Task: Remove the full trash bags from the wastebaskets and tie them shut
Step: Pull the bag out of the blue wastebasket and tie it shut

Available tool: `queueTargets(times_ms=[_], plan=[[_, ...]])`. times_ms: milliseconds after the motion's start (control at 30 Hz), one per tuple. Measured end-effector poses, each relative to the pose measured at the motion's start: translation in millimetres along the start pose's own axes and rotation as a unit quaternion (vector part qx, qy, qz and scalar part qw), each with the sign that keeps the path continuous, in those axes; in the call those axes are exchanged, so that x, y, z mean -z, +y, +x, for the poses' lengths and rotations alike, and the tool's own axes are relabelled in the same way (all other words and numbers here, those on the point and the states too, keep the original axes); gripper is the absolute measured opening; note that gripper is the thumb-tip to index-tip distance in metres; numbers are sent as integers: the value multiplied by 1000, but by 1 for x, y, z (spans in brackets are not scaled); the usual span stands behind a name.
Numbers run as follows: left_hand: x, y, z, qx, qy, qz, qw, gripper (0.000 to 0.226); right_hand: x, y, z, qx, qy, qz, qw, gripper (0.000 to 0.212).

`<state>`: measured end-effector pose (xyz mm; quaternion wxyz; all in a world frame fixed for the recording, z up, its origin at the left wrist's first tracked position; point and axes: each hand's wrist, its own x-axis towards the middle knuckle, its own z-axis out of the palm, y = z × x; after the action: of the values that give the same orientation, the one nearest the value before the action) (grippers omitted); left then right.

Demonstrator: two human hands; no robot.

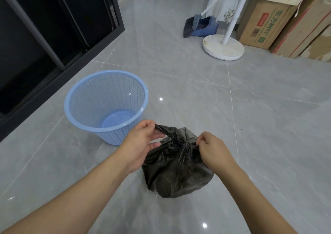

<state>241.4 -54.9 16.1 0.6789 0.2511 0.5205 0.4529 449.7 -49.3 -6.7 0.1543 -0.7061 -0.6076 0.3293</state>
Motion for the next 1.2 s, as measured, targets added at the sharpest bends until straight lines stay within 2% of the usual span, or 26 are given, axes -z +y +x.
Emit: queueTargets(times_ms=[67,133,200,267,300,333,400,433,467,567,667,733,767,800,867,967,1033,1100,1200], plan=[[-6,4,-3,32,-28,-81,996,18,-1,-5,-2,39,-4,-82,996,25],[-12,7,-4,56,-42,-125,990,23,-1,-7,-1,59,-7,-115,992,26],[-17,7,-1,54,-30,-69,996,22,-2,-6,1,72,-5,-134,988,30],[-18,5,2,8,-6,100,995,20,-2,-4,3,82,6,-153,985,37],[-15,5,4,-32,4,218,975,19,-2,-1,5,81,13,-162,983,40],[-11,4,5,-75,7,342,937,18,0,3,7,78,20,-168,982,41],[0,4,6,-113,-12,539,834,21,4,12,9,75,27,-174,982,42],[5,5,5,-108,-26,599,793,24,6,16,9,80,24,-178,981,41],[9,6,5,-101,-44,632,767,27,6,19,9,87,18,-181,979,41],[11,-2,4,-115,-105,674,722,46,2,20,8,114,-7,-174,978,42],[4,-20,1,-126,-114,708,685,68,-4,19,10,122,-9,-138,983,44],[-1,-36,-2,-124,-134,741,646,66,-5,19,9,117,-8,-115,986,45],[-3,-43,-4,-135,-143,749,633,57,-6,19,9,114,-9,-108,987,45],[-5,-48,-4,-152,-145,744,634,46,-6,19,9,112,-11,-104,988,45],[-7,-51,-2,-168,-135,705,676,31,-4,21,8,107,-12,-96,990,45],[-11,-41,2,-114,-112,584,796,35,1,23,9,100,-1,-96,990,49],[-14,-34,6,-93,-113,507,850,43,2,23,10,104,13,-101,989,52],[-12,-29,9,-66,-128,453,880,52,3,25,13,112,25,-106,988,53],[11,-28,16,-16,-129,464,876,55,9,36,18,121,33,-147,981,53]])
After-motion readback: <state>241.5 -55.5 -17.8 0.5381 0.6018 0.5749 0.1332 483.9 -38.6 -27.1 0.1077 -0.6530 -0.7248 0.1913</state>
